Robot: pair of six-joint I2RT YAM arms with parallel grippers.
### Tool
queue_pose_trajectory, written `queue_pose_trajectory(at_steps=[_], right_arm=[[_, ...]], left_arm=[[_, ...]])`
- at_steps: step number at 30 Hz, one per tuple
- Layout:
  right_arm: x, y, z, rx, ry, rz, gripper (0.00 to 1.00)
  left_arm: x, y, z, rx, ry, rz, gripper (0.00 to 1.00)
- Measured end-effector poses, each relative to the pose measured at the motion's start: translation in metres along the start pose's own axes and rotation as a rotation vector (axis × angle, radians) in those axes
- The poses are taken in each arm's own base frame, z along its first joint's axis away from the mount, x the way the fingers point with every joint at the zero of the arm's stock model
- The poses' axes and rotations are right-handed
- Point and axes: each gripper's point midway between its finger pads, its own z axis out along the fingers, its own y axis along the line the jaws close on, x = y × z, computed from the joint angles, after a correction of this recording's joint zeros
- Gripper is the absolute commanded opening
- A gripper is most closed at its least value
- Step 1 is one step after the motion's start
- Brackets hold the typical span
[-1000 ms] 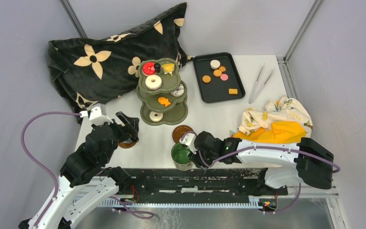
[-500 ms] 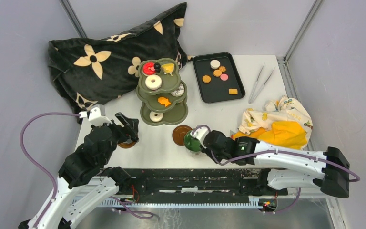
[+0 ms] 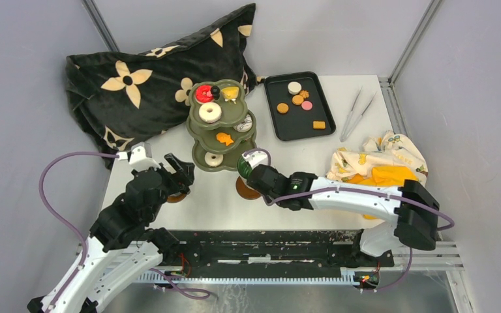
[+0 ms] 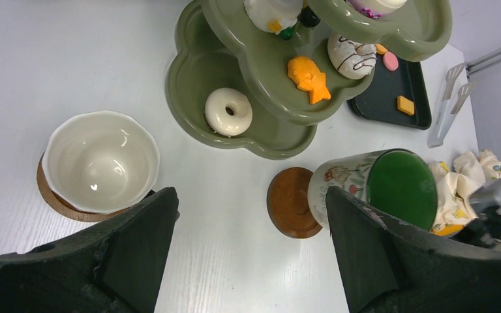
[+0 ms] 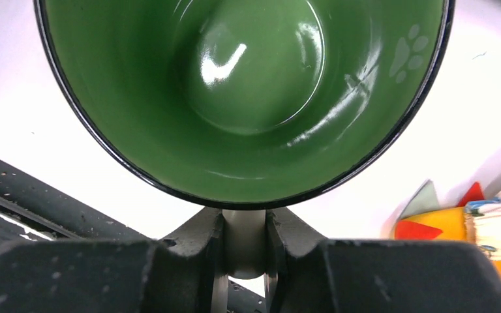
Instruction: Serve the afternoon tea
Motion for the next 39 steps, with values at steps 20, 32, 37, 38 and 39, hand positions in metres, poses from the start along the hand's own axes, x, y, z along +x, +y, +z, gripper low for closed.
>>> queue_pose_trajectory(at_steps=[20,32,37,38,39], right_arm=[[0.043,0.027,0.039,-0.047,0.11,0.149,0.01],[0.034,0.046,0.049,-0.106,0.098,0.174,0.01],[0.023,0.069,0.057,-0.165,0.104,0.169,0.01],[0.019,0.076,0.059,-0.182,0.103,0.166,0.01],[0.017,0.083,0.06,-0.197,0.104,0.162,0.01]], left_arm=[[-0.011,0.006,-0.005,-0.011,-0.053,-0.02,0.89],[-0.016,0.01,-0.011,-0.008,-0.082,-0.036,0.89],[-0.016,0.013,-0.012,-0.016,-0.085,-0.034,0.89],[-0.017,0.013,-0.012,-0.019,-0.088,-0.034,0.89],[-0.017,0.014,-0.012,-0.021,-0.09,-0.035,0.89]])
